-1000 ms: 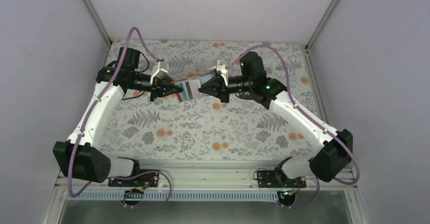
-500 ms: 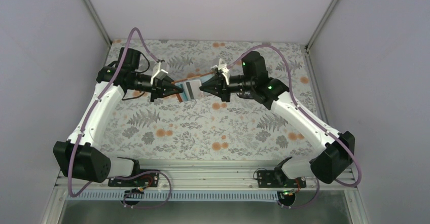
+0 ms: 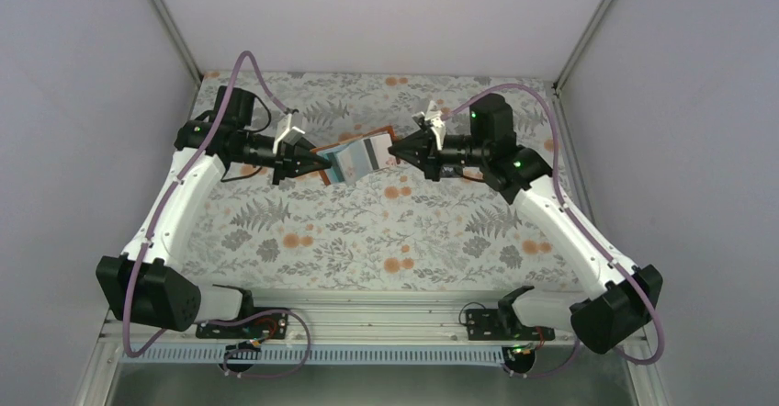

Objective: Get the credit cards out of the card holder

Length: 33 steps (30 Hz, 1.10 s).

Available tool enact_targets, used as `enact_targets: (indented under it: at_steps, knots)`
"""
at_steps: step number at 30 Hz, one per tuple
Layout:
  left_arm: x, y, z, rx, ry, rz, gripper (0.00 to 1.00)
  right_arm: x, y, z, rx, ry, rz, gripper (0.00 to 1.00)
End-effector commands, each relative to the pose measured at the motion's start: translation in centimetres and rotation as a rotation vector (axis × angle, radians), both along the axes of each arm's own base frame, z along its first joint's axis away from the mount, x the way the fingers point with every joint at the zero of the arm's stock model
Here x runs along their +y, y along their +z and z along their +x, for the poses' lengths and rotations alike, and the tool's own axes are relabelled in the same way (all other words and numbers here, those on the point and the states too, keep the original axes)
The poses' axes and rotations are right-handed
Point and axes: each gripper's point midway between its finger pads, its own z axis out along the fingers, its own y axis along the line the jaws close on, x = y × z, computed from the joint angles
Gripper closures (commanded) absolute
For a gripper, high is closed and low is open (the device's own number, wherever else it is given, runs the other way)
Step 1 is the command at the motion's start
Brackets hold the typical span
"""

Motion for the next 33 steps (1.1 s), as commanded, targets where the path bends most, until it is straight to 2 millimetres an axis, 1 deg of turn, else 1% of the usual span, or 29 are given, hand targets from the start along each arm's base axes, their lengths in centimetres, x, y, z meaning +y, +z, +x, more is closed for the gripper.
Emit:
enact_targets:
  at_steps: [1, 4, 6, 10, 14, 16, 17, 19, 21, 22, 24, 25, 26, 28, 30, 33]
  knots:
    - [-0.1, 0.4, 0.0, 0.005, 0.0, -0.008, 0.97, -2.1, 1.1, 2.1, -0.06, -0.134, -0.003, 0.96]
    - [0.3, -0.4, 1.9, 0.038, 0.085, 0.031, 0.98, -3.2, 1.2, 3.0, -0.061, -0.199, -0.012, 0.96]
    - [0.7, -0.8, 3.2, 0.054, 0.138, 0.046, 0.98, -4.0, 1.2, 4.0, -0.061, -0.266, -0.024, 0.96]
    - [2.0, -1.1, 5.0, 0.083, 0.224, 0.047, 0.98, -6.4, 0.8, 6.8, -0.049, -0.47, -0.071, 0.96]
    - [3.7, -0.9, 6.5, 0.104, 0.316, 0.046, 0.98, -8.1, 0.9, 9.0, -0.061, -0.614, -0.128, 0.96]
    - [4.4, -0.8, 7.0, 0.107, 0.345, 0.041, 0.98, -8.7, 0.2, 10.6, -0.086, -0.675, -0.18, 0.96]
    - [4.7, -0.7, 7.2, 0.107, 0.359, 0.041, 0.98, -8.8, -0.6, 11.5, -0.096, -0.696, -0.216, 0.96]
    - [5.2, -0.6, 7.6, 0.108, 0.387, 0.042, 0.98, -8.3, -2.3, 13.0, -0.116, -0.709, -0.295, 0.96]
    - [5.6, -0.5, 7.7, 0.11, 0.404, 0.038, 0.98, -7.9, -4.5, 14.9, -0.166, -0.748, -0.41, 0.96]
    - [5.8, -0.5, 7.9, 0.11, 0.413, 0.036, 0.98, -7.4, -6.7, 15.9, -0.189, -0.751, -0.494, 0.96]
    - [6.2, -0.4, 8.1, 0.113, 0.43, 0.034, 0.98, -6.3, -10.2, 17.1, -0.251, -0.738, -0.655, 0.96]
    - [6.4, -0.4, 8.1, 0.114, 0.436, 0.034, 0.98, -5.6, -11.9, 17.4, -0.283, -0.714, -0.734, 0.96]
    - [6.5, -0.4, 8.2, 0.113, 0.44, 0.034, 0.98, -4.9, -14.2, 17.8, -0.307, -0.681, -0.815, 0.96]
    - [6.6, -0.4, 8.2, 0.115, 0.444, 0.033, 0.98, -4.2, -17.0, 18.2, -0.369, -0.657, -0.933, 0.96]
    - [6.7, -0.5, 8.3, 0.118, 0.442, 0.032, 0.98, -3.6, -18.6, 18.7, -0.421, -0.639, -0.986, 0.96]
    - [6.7, -0.7, 8.4, 0.125, 0.44, 0.029, 0.98, -2.3, -20.2, 18.9, -0.494, -0.581, -1.007, 0.96]
